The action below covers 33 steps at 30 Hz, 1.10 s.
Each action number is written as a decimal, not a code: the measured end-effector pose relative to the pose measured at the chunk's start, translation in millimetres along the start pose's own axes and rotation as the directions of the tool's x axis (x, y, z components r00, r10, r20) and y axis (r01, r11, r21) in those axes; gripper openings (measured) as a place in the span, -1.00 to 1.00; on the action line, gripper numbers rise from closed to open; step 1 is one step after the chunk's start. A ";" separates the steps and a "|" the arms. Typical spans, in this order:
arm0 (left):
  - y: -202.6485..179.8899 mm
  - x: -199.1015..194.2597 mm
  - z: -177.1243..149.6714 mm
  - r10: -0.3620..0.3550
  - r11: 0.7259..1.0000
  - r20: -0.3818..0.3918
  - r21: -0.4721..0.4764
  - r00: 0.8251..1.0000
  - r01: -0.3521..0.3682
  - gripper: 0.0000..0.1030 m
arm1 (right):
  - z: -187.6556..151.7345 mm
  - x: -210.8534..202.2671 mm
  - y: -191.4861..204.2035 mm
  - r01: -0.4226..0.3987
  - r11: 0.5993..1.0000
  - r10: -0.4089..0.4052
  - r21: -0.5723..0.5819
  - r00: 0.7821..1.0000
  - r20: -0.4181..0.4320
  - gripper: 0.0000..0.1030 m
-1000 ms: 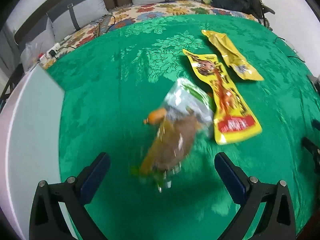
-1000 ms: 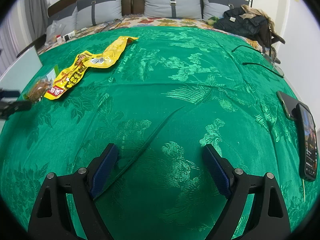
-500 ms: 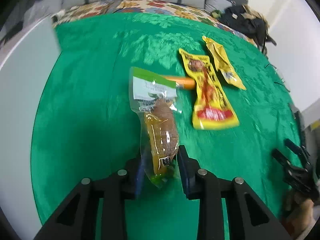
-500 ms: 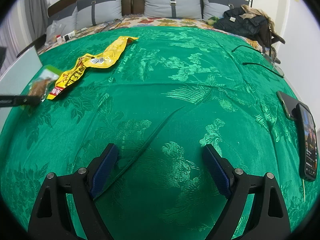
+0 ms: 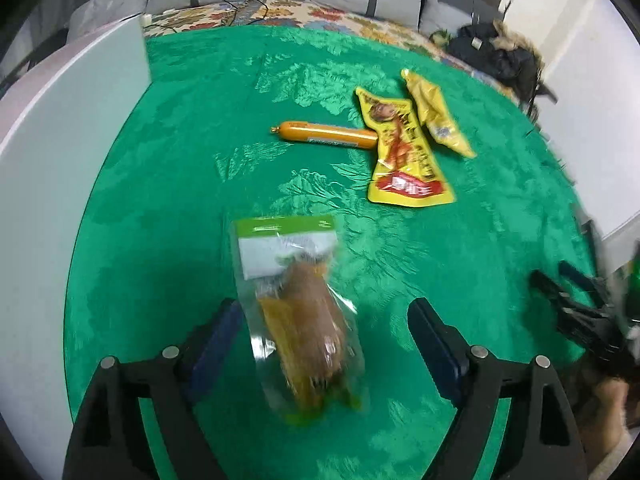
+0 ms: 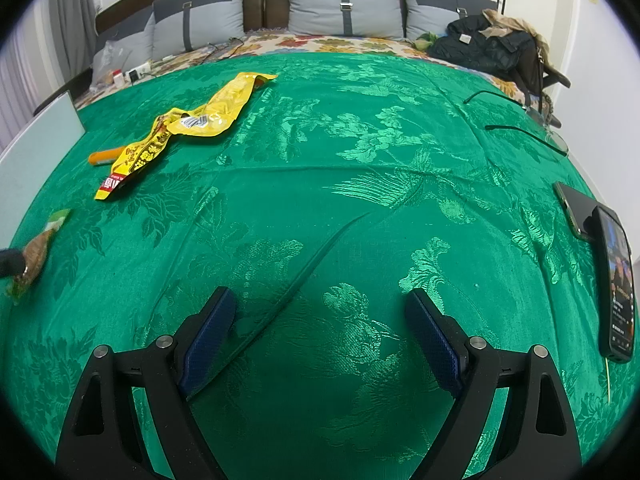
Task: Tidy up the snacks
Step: 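Grasp the dried fish pack with the left gripper and lift it, then grasp the yellow spicy-strip bag with the right gripper and lift it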
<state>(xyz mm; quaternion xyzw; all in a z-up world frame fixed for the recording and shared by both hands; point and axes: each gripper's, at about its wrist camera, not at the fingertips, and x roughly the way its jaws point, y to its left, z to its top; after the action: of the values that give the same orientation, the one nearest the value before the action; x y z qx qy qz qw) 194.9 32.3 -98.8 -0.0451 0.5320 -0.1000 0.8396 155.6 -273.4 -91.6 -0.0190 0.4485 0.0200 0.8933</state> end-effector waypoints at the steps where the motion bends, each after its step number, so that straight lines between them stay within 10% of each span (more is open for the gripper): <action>1: 0.6 4.0 1.7 0.026 1.000 -0.003 0.003 1.000 -0.026 0.64 | 0.0 0.0 0.0 0.000 1.000 0.000 0.000 1.000 0.000 0.75; 6: 1.9 14.1 0.9 0.166 0.985 0.069 0.043 0.984 -0.169 0.87 | 0.1 0.0 0.0 0.000 1.000 0.000 0.000 1.000 0.000 0.75; 33: 14.6 13.2 -12.3 0.163 0.985 0.174 0.020 0.971 -0.169 1.00 | 5.0 0.0 5.3 -0.021 1.000 0.020 -0.005 0.999 -0.036 0.73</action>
<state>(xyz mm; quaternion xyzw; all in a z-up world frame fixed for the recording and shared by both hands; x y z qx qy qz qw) 191.0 44.0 -118.5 0.0057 0.4577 -0.0344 0.8884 159.4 -267.8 -88.7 -0.0173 0.4646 0.0301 0.8849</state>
